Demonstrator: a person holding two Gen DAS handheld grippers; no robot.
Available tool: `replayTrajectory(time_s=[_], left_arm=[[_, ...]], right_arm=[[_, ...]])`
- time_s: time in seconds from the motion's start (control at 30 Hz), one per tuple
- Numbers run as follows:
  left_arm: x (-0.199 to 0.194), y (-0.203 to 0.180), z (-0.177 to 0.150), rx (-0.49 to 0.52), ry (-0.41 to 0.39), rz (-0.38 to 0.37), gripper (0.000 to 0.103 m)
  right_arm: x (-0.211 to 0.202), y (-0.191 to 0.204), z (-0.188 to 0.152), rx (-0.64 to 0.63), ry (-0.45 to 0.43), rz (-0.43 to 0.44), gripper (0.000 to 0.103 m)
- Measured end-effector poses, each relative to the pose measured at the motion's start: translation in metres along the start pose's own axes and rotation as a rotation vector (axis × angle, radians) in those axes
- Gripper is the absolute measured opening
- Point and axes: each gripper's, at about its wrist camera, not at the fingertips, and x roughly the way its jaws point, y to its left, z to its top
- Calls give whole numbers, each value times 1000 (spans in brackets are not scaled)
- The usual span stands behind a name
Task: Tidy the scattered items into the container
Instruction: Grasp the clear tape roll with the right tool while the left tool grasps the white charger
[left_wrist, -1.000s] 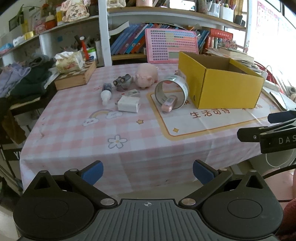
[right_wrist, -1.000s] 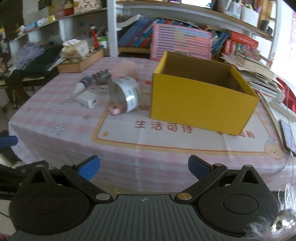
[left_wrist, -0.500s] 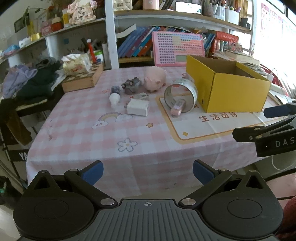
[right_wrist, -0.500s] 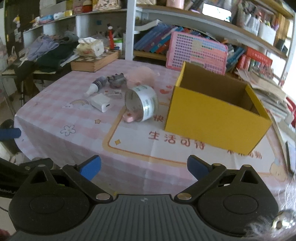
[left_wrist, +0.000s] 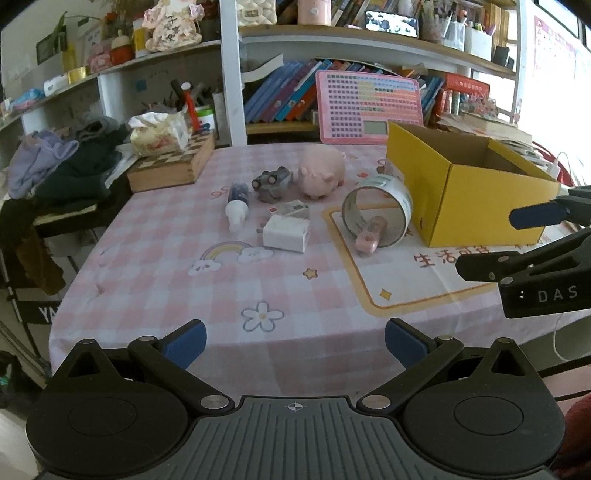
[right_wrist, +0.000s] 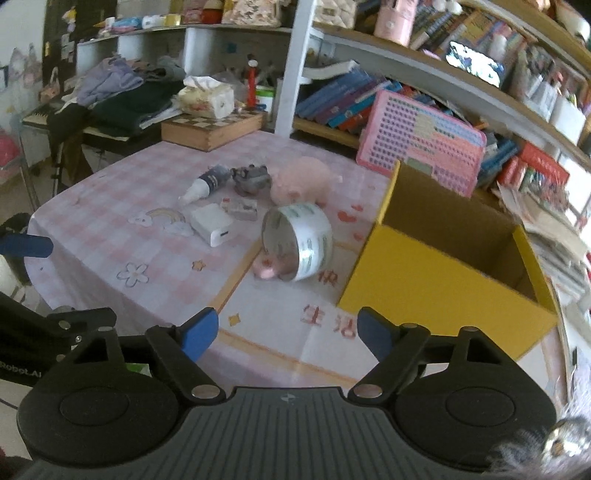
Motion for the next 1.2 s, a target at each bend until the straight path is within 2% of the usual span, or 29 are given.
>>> replayTrajectory(time_s=[0.17, 0.37, 0.53, 0.7, 0.8, 1.2], left_arm=[[17, 4, 12, -20, 7, -14, 103], [41, 7, 30, -33, 13, 2, 102], [62, 4, 45, -20, 34, 2, 102], [79, 5, 57, -22, 50, 5, 101], [90, 7, 62, -35, 60, 12, 101], [134, 14, 78, -33, 107, 24, 95]], right_arm=[[18, -3, 15, -57, -18, 9, 65], [37, -6, 34, -132, -42, 20, 58], [53, -8, 49, -205, -58, 17, 60], [74, -10, 61, -267, -38, 31, 61], [85, -12, 69, -300, -23, 41, 66], [132, -12, 87, -442, 92, 93, 66]])
